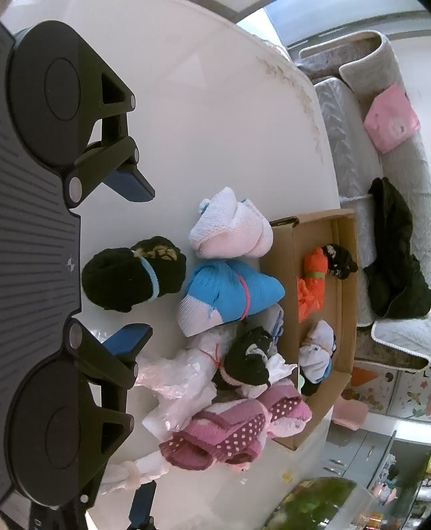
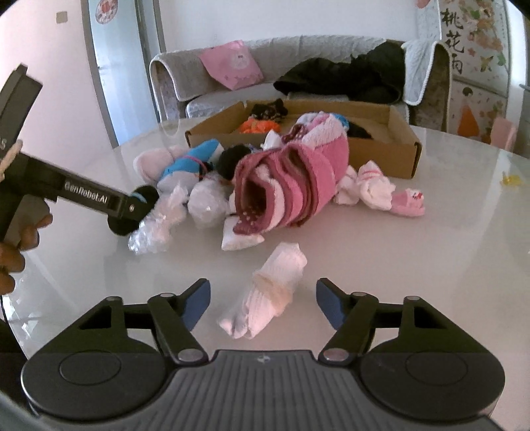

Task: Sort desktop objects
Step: 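Return to the pile and grasp the black blue-banded bundle with the left tool, then carry the black bundle into the box while the right tool carries a white sock roll there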

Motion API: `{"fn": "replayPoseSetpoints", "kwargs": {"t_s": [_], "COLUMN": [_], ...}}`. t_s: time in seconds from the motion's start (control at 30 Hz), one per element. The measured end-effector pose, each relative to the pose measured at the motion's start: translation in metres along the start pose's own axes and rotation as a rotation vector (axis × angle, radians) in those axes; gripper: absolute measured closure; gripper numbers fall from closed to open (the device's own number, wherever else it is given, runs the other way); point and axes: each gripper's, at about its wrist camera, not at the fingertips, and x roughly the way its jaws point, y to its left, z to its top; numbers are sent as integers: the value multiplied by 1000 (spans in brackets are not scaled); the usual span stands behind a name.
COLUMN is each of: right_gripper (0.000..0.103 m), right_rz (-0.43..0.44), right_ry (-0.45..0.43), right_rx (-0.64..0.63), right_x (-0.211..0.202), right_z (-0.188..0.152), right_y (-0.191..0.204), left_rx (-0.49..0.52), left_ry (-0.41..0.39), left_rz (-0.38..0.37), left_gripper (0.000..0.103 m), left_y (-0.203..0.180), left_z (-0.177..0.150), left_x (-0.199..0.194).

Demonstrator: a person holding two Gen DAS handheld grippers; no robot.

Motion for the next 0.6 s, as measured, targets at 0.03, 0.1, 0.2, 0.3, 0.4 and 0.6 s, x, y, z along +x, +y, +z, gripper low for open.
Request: {"fn": "replayPoseSetpoints", "kwargs": {"t_s": [0.03,0.1,0.2,0.3,0.4,0.6], "right_gripper": [36,40,56,65,72,77], "right_rz": [0,2,-12,-17,-23,-3], "right_ry": [-2,-7,-14,-18,-20,-22], "right_rx": [-3,-6,-20,-18,-27,-20], "right_x": [0,0,-1,-2,-2,-5], "right_z": [-1,0,-1,-1,-1,-2], "right_y": [1,3,5,5,7,7], "left_rx": [-1,1,2,-5,7,14], "left_ry": [0,4,16,4,-3,1], "left_rz": [4,14,22,20,5,-6], "left_gripper": [18,19,27,35,55,59], "left_y": [0,0,-1,-2,-7,-12], "left_z": [0,1,0,-1,-2,-6], "left_x": [2,6,13,13,9,4]}}
